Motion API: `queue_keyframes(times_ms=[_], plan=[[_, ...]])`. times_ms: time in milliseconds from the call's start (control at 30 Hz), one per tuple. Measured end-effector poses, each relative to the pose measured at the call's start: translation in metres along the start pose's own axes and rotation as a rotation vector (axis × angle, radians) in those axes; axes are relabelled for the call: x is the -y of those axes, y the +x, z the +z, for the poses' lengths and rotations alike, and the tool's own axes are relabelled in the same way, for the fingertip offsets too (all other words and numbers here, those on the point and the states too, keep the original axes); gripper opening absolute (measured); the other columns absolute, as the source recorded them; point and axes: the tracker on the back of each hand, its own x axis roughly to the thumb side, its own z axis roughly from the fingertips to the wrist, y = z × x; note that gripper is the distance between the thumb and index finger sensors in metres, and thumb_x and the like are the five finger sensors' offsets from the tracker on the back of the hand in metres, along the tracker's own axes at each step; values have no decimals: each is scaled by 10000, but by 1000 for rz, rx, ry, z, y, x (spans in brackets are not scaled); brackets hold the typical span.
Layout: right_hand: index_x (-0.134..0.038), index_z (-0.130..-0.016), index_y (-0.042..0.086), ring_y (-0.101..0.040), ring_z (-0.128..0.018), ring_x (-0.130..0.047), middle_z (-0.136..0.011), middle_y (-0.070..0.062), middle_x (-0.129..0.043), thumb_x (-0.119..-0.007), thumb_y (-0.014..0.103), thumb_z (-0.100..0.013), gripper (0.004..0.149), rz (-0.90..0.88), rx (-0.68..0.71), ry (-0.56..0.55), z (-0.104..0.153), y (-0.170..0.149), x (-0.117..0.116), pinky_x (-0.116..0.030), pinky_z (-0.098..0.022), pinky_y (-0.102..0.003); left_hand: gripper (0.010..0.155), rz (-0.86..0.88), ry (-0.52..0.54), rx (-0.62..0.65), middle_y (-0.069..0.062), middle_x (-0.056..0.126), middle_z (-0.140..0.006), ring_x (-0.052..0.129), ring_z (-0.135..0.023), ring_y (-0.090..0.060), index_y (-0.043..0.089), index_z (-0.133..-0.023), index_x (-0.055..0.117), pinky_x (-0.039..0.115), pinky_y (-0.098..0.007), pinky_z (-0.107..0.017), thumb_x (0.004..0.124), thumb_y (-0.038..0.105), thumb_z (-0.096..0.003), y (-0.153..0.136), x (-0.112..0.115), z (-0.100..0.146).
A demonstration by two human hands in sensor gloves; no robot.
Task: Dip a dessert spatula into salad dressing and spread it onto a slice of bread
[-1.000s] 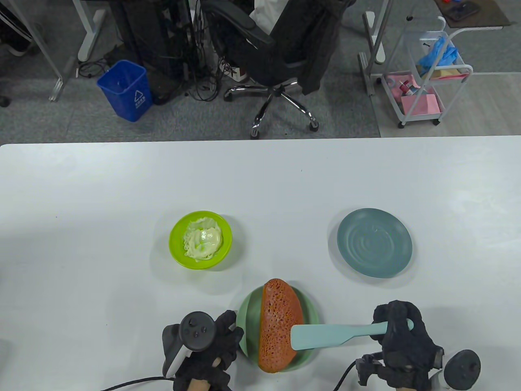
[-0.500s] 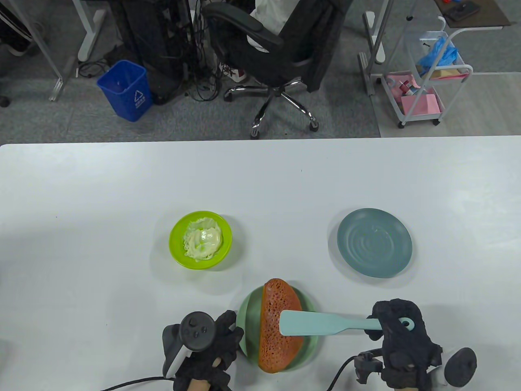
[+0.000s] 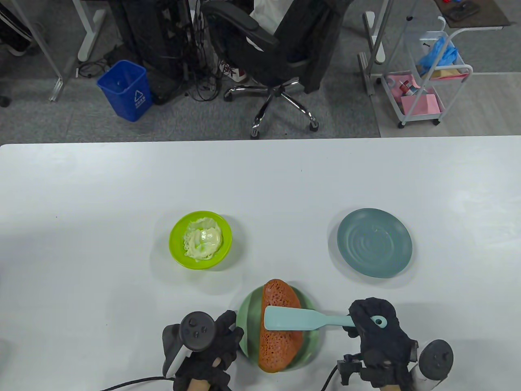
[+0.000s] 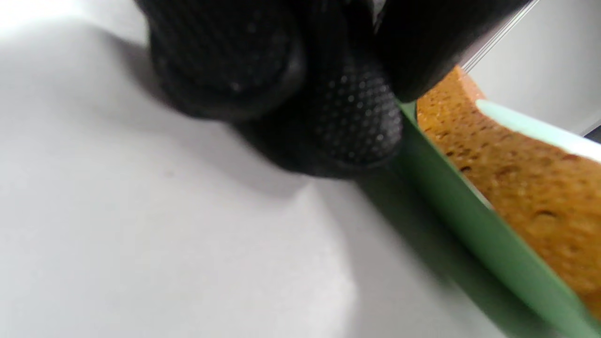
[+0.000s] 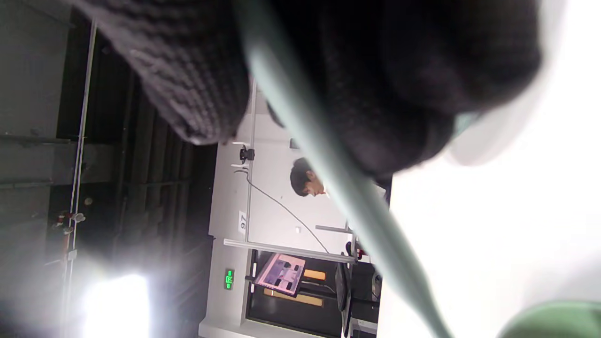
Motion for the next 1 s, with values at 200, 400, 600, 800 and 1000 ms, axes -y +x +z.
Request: queue_keyframes(times_ms=[200,400,600,800,1000], plan=[[-765,-756,182,-354,-315,-1033,-698,-165,-898,-953,308,-486,352,47,34,-37,3,11,4,-863,-194,-409,581,0,0,0,53,1022,-609,1117,-313,-65,70,-1040,717,974,-249,-270,807,417,-583,0,0,0],[-765,-756,178,-351,-270,-1011,-692,-163,-896,-950,291,-495,339,66,68,-87,3,20,15,-841,-166,-403,579,2,-1,1,53,1022,-609,1117,-313,-65,72,-1039,720,974,-248,-269,808,416,-582,0,0,0],[-757,-761,179,-358,-271,-994,-698,-153,-883,-944,285,-506,334,55,75,-152,0,23,31,-827,-172,-407,577,1,-1,1,53,1021,-611,1117,-313,-67,74,-1040,718,974,-249,-270,807,416,-584,0,0,0],[-755,-764,184,-356,-276,-994,-699,-151,-881,-943,296,-508,337,37,57,-158,-2,19,36,-830,-177,-407,575,0,-1,1,53,1021,-609,1116,-312,-66,76,-1039,720,974,-248,-269,807,416,-583,0,0,0],[-761,-752,193,-330,-260,-1018,-673,-145,-895,-944,325,-496,341,-7,59,-172,-2,17,35,-858,-158,-394,576,-3,1,2,53,1020,-610,1115,-314,-66,76,-1039,721,973,-248,-270,806,417,-582,0,1,0]])
